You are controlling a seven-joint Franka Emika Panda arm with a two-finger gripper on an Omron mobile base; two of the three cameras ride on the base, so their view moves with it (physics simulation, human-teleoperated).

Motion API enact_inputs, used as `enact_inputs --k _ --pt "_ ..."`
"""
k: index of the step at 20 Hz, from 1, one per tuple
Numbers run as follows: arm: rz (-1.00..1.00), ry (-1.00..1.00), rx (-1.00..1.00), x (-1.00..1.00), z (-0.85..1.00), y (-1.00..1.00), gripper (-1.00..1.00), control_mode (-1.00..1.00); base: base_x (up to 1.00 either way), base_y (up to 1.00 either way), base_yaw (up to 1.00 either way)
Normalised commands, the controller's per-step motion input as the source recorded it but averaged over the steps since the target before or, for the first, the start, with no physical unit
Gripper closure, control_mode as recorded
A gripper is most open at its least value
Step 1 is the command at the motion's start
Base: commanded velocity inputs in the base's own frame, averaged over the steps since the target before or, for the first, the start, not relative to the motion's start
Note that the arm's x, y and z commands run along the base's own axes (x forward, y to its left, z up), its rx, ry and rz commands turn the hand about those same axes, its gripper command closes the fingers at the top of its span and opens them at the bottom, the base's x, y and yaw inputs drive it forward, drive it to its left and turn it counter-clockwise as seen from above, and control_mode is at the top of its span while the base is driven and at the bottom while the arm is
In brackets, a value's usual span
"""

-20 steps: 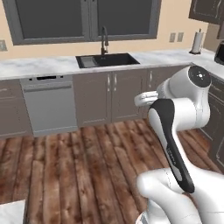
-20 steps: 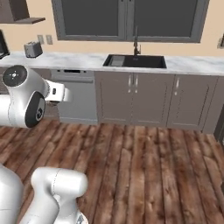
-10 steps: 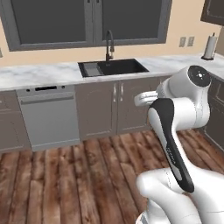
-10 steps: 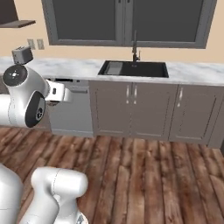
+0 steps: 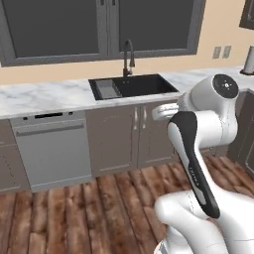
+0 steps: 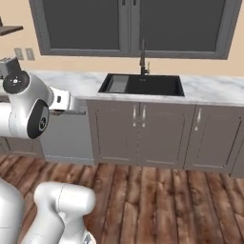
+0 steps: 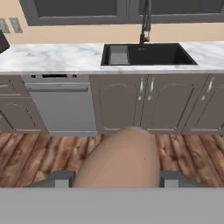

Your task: Pick the egg and butter from the fridge and place them by the bowl for mixing.

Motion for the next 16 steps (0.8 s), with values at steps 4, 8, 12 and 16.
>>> enact_inputs --k 4,8,12,16 --pt "0.0 0.0 0.0 0.0 0.0 0.0 1.0 1.0 0.79 -0.03 -0.07" --pt "0.0 0.0 0.0 0.0 0.0 0.0 1.0 1.0 0.7 -0.01 -0.23" --pt "0.0 0.0 0.0 0.0 0.0 0.0 1.0 1.0 0.53 0.0 -0.44" --pt "0.0 0.0 0.0 0.0 0.0 0.0 1.0 1.0 0.39 0.0 -0.6"
